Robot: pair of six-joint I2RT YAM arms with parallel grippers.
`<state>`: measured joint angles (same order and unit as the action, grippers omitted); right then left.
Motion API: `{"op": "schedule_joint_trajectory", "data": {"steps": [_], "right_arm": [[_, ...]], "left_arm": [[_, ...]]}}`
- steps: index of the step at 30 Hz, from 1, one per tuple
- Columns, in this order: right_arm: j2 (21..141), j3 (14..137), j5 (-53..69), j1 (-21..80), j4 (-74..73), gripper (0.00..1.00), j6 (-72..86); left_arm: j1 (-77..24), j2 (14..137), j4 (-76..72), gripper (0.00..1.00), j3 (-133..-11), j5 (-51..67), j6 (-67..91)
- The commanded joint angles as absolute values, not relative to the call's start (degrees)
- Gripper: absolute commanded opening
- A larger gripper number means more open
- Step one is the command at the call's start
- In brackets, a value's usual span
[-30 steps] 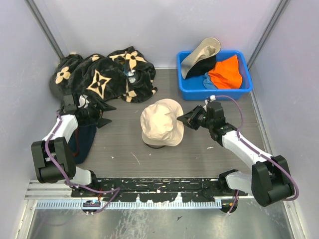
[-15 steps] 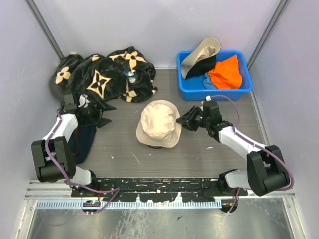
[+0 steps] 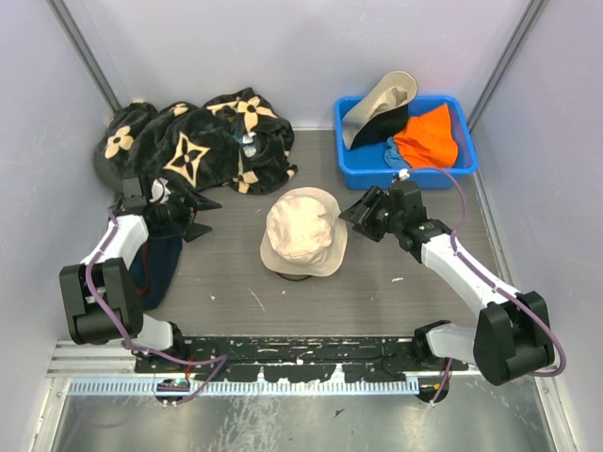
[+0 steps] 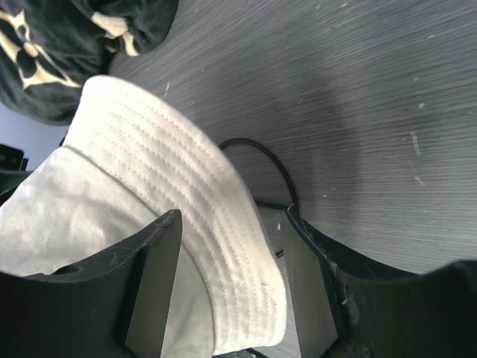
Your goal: Stack the hats
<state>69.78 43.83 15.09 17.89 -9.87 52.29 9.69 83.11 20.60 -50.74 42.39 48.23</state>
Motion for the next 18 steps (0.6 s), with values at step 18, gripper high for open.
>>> {"op": "schedule_joint_trajectory", "data": {"steps": [18], "right_arm": [[80.6, 49.0, 32.7, 4.5, 9.8, 0.57, 55.6]], "left_arm": [[8.0, 83.7, 23.8, 0.84, -55.5, 45.6, 44.8]]}}
